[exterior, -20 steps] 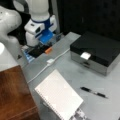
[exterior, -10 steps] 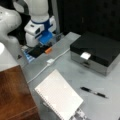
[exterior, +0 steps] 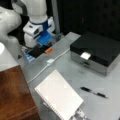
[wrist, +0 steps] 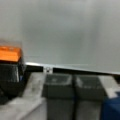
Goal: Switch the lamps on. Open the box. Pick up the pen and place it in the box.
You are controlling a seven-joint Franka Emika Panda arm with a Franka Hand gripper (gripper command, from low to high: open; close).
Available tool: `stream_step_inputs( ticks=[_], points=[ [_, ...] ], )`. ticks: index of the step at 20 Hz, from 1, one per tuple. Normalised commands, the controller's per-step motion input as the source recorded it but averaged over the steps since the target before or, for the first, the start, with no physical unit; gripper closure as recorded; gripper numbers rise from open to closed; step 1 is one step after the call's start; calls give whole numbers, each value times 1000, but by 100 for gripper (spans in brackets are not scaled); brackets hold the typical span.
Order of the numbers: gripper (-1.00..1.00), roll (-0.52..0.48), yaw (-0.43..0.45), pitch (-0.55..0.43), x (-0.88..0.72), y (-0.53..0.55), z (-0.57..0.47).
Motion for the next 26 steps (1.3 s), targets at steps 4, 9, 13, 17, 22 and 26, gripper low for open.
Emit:
stream_step_inputs(
  ticks=[4,9,13,17,22,26],
  points=[
    [100,55,-45,-311,-333,109,-263],
    [100,58,-54,-325,-373,72,-385],
    [100,50,-82,-348,-390,67,-524],
    [100,55,-85,-362,-422,44,-612],
    [100,68,-77,-350,-511,12,-533],
    [100,85,-76,-386,-562,-42,-453]
  ],
)
